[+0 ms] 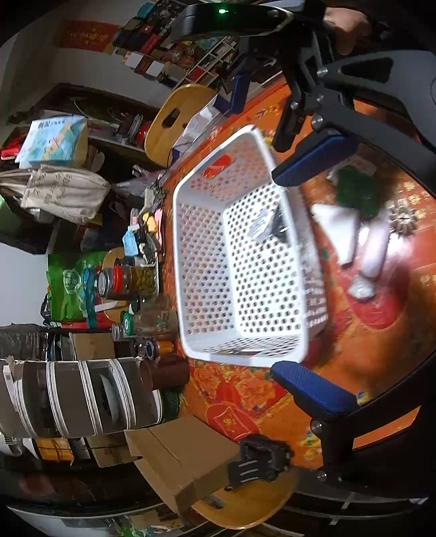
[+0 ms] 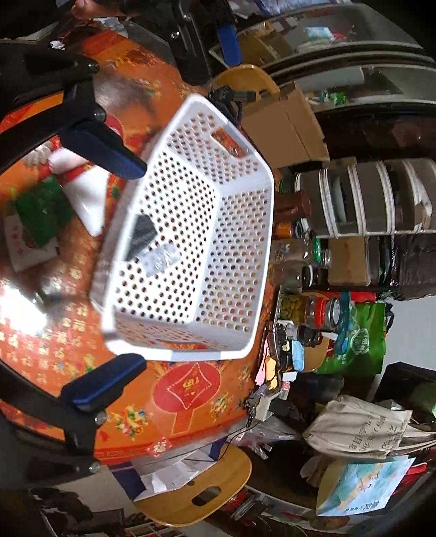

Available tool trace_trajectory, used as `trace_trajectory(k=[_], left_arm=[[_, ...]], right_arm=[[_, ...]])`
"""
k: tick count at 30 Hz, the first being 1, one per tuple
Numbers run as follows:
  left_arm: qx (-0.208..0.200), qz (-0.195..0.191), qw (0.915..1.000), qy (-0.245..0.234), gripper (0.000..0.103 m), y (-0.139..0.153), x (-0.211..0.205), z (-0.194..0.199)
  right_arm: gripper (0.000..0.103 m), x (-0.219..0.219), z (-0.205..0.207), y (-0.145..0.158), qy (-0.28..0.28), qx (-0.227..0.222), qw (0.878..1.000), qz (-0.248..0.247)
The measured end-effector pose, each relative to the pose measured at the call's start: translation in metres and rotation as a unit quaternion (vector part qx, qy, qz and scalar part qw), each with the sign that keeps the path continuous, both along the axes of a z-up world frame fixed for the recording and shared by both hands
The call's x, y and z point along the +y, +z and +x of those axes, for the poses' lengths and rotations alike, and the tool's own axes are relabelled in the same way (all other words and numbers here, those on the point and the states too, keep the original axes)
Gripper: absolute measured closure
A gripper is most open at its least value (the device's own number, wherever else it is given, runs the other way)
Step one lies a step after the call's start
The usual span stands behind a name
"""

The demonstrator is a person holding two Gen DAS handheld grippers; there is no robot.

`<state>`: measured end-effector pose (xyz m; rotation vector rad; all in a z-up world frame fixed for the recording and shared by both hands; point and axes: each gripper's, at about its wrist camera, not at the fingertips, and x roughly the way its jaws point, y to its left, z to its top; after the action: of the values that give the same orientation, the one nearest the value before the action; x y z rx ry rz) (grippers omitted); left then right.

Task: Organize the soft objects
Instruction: 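Withdraw both grippers from the basket back toward the remaining items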

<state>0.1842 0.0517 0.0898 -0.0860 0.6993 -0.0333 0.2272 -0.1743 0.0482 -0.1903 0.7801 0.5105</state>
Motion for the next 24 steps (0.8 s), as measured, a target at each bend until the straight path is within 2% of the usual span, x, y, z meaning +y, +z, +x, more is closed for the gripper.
trace_trajectory(k=[4, 11, 18, 20, 22, 24], left_arm=[[-0.014, -0.01, 0.9998, -0.003, 0.0, -0.017, -0.006, -0.044], [-0.033, -0.025, 0.9991, 0.004, 0.0, -0.053, -0.012, -0.097], [0.006, -0.014, 0.9997, -0.021, 0.0, -0.11, -0.041, -0.116], [0.021, -0.011, 0.9993, -0.029, 0.004, -0.125, -0.05, -0.112], [0.04, -0.012, 0.9984, -0.037, 0.016, -0.142, -0.059, -0.105], [0.052, -0.01, 0.9977, -0.041, 0.024, -0.152, -0.066, -0.097]], right_arm=[[0.0, -0.015, -0.035, -0.01, -0.001, -0.006, 1.0, 0.02], [0.0, -0.038, -0.089, -0.043, -0.001, -0.011, 0.999, 0.047], [0.0, -0.063, -0.114, -0.079, -0.018, 0.012, 0.996, 0.087], [0.002, -0.068, -0.114, -0.087, -0.024, 0.016, 0.995, 0.091], [0.011, -0.065, -0.111, -0.095, -0.02, 0.027, 0.996, 0.085], [0.012, -0.06, -0.109, -0.101, -0.012, 0.032, 0.997, 0.076]])
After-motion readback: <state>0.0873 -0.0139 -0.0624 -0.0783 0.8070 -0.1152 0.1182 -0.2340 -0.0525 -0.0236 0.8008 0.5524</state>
